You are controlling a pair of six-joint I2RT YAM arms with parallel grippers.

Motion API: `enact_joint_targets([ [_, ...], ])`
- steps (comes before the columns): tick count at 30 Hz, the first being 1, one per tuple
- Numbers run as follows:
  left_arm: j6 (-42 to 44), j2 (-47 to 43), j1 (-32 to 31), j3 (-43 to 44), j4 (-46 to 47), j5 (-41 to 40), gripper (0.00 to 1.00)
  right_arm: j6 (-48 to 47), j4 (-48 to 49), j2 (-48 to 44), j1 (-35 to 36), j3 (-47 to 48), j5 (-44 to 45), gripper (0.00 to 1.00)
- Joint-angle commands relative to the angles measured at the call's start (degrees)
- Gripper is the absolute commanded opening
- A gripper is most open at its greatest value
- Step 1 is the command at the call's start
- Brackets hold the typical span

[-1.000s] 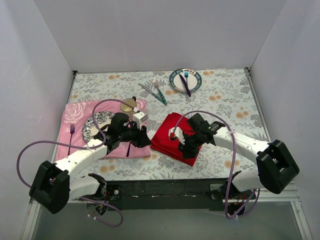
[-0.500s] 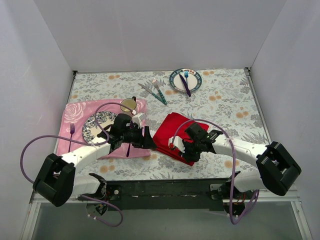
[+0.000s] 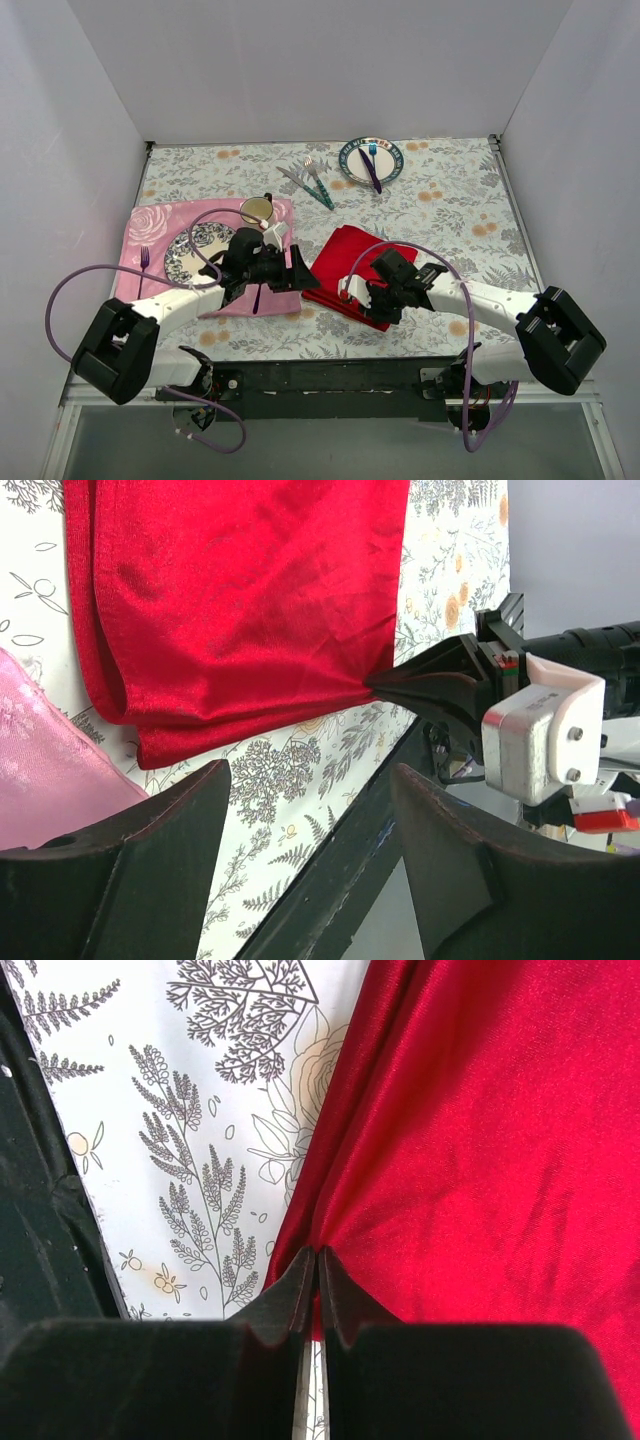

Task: Fold the napkin into a case and place the utensils inside

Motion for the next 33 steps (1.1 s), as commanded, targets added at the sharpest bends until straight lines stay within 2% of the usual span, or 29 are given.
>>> enact_joint_targets([
  [1, -2.4, 0.6, -0.9, -0.9, 3.3, -0.5, 0.64, -0.8, -0.3, -1.5, 0.6, -0.9, 0.1, 0.09],
  [6, -2.9, 2.9, -1.1, -0.8, 3.4, -1.8, 0.64, -1.5, -0.2, -1.5, 0.8, -1.3, 0.4, 0.01],
  [22, -3.0, 8.8, -2.5, 1.3, 2.1, -6.6, 0.61, -1.5, -0.2, -0.5, 0.9, -0.4, 0.6, 0.01],
  [33, -2.5, 12.3, -2.5, 3.9, -2.1, -10.9, 0.59, -3.5, -4.2, -1.2, 0.8, -0.4, 0.8, 0.01],
])
